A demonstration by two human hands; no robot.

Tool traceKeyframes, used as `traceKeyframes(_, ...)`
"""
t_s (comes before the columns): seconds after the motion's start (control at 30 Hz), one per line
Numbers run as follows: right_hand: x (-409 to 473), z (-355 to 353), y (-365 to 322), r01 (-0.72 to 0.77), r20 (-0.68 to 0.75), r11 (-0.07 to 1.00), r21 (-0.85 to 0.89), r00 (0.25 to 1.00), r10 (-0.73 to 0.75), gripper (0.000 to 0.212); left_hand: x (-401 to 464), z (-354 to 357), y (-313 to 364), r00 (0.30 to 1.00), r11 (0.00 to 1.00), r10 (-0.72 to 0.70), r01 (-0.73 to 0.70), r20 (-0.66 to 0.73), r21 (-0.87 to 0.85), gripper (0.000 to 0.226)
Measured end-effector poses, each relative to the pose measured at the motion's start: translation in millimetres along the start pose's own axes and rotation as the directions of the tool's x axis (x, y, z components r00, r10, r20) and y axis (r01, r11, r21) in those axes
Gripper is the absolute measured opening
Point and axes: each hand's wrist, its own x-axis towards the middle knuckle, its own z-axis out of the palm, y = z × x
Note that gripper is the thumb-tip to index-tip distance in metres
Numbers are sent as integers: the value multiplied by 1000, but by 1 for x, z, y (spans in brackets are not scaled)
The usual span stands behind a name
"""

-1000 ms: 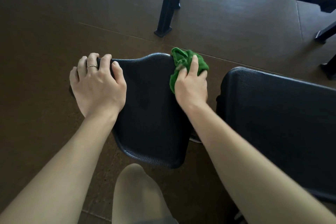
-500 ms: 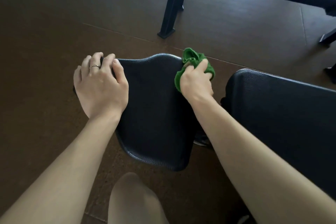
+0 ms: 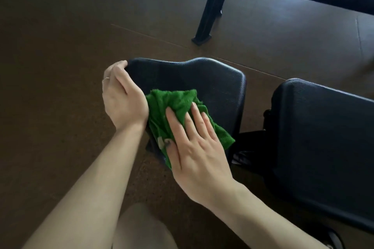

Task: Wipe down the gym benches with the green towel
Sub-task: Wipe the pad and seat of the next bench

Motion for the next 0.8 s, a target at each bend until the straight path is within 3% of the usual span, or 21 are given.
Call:
traceKeyframes(0.2, 83, -7, 27, 52, -19, 997, -59, 998, -54, 64, 1, -1, 1, 1000, 998, 11, -13, 28, 53, 53)
traceKeyframes(0.37, 118, -24, 77, -199, -36, 980, -8, 979, 199, 58, -1, -1, 4, 999, 985, 7, -15, 45, 171, 50)
traceKeyframes(0.43, 97, -26, 92, -365, -64, 927, 79, 927, 371, 58, -4, -1, 6, 999, 983, -5, -2, 39, 181, 51)
traceKeyframes(0.53, 62, -16, 77, -543, -56, 759, 359, 799, 598, 59, -7, -1, 8, 1000, 984, -3, -1, 24, 180, 52)
traceKeyframes(0.63, 20, -2, 42, -543, -102, 599, 589, 685, 721, 60, -9, 0, 8, 1000, 982, 2, -5, 15, 186, 53)
traceKeyframes(0.7, -10, 8, 23, -529, -80, 530, 663, 654, 753, 61, -10, 1, 9, 1000, 983, -4, 3, 6, 181, 53)
traceKeyframes(0.73, -22, 14, 14, -523, -79, 524, 673, 653, 753, 61, -10, 1, 9, 1000, 983, -3, 3, 3, 182, 53)
traceKeyframes(0.8, -43, 27, -7, -525, -155, 619, 584, 677, 720, 60, -10, 1, 10, 1000, 980, -3, 3, 0, 200, 52)
